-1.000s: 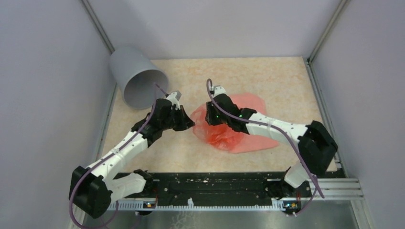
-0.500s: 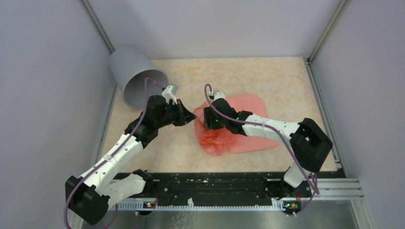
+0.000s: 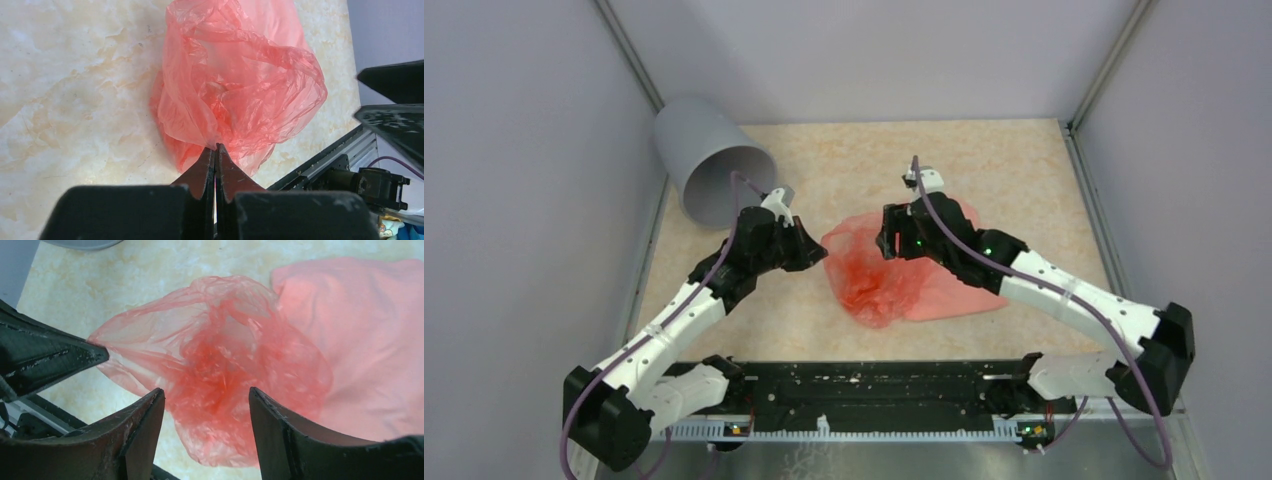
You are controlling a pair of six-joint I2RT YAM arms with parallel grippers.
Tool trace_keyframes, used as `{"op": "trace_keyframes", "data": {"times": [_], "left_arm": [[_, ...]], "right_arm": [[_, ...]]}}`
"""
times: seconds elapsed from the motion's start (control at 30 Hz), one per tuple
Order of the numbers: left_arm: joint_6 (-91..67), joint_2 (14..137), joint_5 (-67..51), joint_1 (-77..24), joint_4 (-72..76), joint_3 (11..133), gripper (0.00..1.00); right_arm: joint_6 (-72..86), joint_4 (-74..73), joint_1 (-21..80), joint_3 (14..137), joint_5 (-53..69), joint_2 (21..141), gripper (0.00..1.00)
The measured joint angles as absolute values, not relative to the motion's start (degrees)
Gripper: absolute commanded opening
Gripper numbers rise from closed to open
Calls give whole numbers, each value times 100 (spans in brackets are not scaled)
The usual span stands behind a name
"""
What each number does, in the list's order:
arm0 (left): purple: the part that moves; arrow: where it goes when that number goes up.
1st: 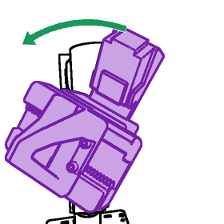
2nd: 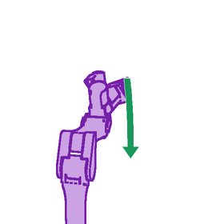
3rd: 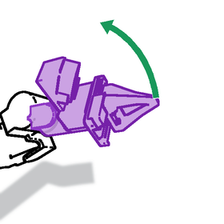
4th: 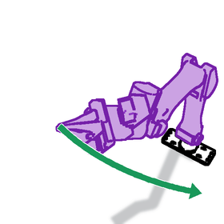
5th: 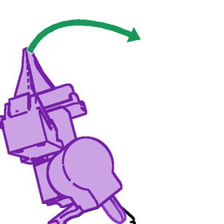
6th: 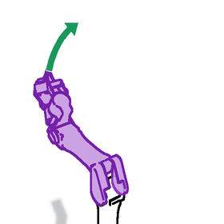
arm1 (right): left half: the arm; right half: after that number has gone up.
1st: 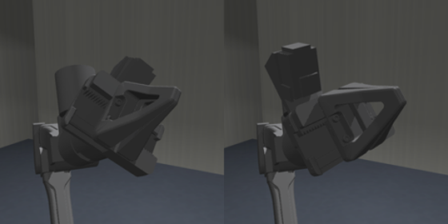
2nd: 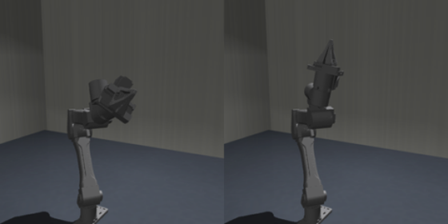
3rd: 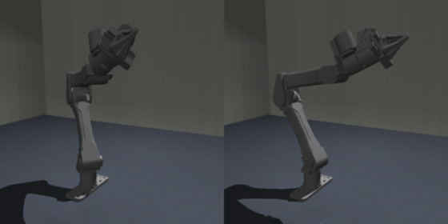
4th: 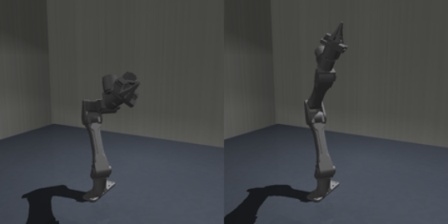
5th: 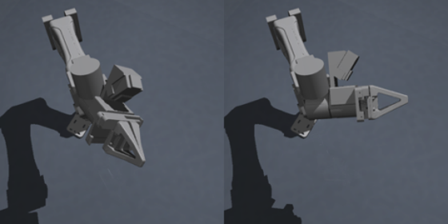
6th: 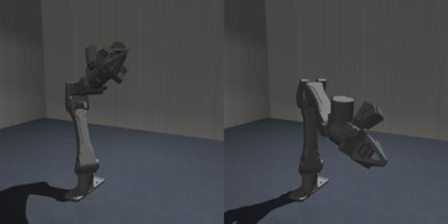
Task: Put the trash bags into the trash bin
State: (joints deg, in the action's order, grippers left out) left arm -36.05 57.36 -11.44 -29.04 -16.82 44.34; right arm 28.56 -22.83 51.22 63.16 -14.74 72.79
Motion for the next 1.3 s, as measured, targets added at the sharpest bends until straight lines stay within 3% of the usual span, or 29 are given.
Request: {"op": "trace_keyframes", "data": {"times": [0.1, 0.3, 0.8, 0.87, 0.97, 1.03, 1.17, 1.3], "left_arm": [[-3599, 5736, -1105, -2904, -1682, 4434, 0], [-3597, 5736, -1109, -2904, -1680, 4434, 0], [-3474, 5739, -1133, -2904, -1691, 4464, 0], [-3463, 5739, -1140, -2904, -1702, 4484, 0], [-3450, 5747, -1153, -2906, -1695, 4504, 0], [-3450, 5795, -1155, -2904, -1653, 4530, 0], [-3312, 6536, -1282, -2888, -1957, 5677, 0], [-2978, 8034, -1485, -2956, -2088, 9120, 0]], "right_arm": [[2858, -2689, 5122, 6298, -1741, 6814, 60], [2923, -2989, 4934, 5769, -1931, 6145, 47], [3072, -2390, 4436, 4969, -1406, 6770, 33], [3109, -2265, 4397, 4936, -1376, 6886, 25], [3116, -2117, 4377, 4939, -1310, 7046, 2], [3063, -2141, 4359, 5030, -1282, 7140, 0], [2617, -3059, 4248, 6628, -1404, 7634, 0], [1831, -3367, 4187, 10274, -1546, 8283, 0]]}}
